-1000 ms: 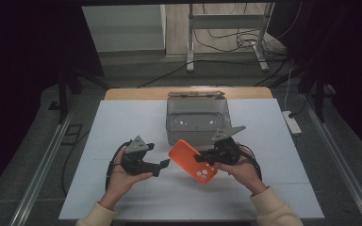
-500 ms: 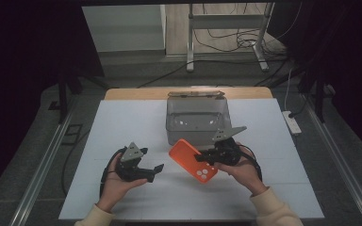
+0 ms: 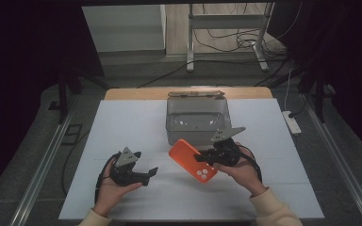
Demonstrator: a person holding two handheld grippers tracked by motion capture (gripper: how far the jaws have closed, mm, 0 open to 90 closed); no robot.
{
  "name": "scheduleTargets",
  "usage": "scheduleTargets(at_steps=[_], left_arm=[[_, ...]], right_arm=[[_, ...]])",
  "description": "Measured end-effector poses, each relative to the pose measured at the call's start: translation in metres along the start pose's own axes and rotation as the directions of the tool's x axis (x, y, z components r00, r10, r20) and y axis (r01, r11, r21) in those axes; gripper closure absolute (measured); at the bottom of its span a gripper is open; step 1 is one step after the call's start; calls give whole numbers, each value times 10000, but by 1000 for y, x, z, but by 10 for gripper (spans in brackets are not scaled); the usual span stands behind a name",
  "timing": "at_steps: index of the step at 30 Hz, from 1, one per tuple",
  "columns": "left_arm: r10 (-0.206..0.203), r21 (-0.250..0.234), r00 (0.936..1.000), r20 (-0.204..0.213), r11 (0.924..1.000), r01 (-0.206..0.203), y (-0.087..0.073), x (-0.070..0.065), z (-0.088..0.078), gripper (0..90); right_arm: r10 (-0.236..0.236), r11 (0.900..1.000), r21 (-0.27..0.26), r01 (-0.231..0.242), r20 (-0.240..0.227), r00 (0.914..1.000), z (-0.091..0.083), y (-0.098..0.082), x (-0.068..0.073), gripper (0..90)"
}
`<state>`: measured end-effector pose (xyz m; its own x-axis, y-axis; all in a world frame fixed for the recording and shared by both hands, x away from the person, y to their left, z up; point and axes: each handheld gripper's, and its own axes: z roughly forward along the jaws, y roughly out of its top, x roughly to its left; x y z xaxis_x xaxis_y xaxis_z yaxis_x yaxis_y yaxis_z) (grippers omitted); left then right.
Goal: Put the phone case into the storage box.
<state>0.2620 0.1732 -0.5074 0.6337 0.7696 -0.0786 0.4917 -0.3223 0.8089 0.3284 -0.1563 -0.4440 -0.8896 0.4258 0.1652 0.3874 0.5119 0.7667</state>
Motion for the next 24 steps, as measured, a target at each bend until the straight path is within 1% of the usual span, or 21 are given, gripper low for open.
scheduleTargets(at_steps=[1, 5, 8, 10, 11, 15, 18, 20, 23, 24], left_arm=[[-27, -14, 10000, -15, 10000, 27, -3, 1, -1, 124], [-118, 18, 9999, 11, 9999, 118, -6, 5, -2, 124], [-270, -144, 9993, -274, 9995, 266, -8, 8, -4, 132], [-340, -163, 9991, -240, 9993, 337, -8, 9, -5, 142], [-438, -148, 9990, -85, 9989, 436, -8, 11, -6, 146], [-419, -38, 9991, -103, 9991, 419, -8, 12, -6, 145], [-385, 26, 9992, -93, 9993, 385, -9, 12, -5, 144], [-398, 43, 9992, -70, 9992, 399, -9, 12, -6, 145], [-532, 3, 9986, -44, 9986, 532, -11, 14, -7, 145], [-532, 3, 9986, -44, 9986, 532, -11, 14, -7, 145]], right_arm=[[-2, 10000, -61, 2, -33, 10000, 0, 1, 1, 796], [56, 10000, -67, -56, 69, 10000, -1, 3, 1, 797], [189, 9998, 56, -190, 266, 9995, -1, 4, 1, 797], [269, 9996, 66, -272, 375, 9989, -2, 5, 1, 797], [384, 9992, 80, -388, 407, 9984, -3, 5, 1, 797], [361, 9993, 46, -365, 761, 9964, -6, 10, 3, 797], [379, 9993, -78, -373, 1031, 9940, -9, 15, 6, 797], [371, 9993, -114, -361, 1088, 9934, -10, 17, 6, 797], [291, 9994, -211, -265, 1324, 9908, -17, 23, 9, 797], [340, 9993, -221, -313, 1365, 9901, -18, 24, 10, 797]])
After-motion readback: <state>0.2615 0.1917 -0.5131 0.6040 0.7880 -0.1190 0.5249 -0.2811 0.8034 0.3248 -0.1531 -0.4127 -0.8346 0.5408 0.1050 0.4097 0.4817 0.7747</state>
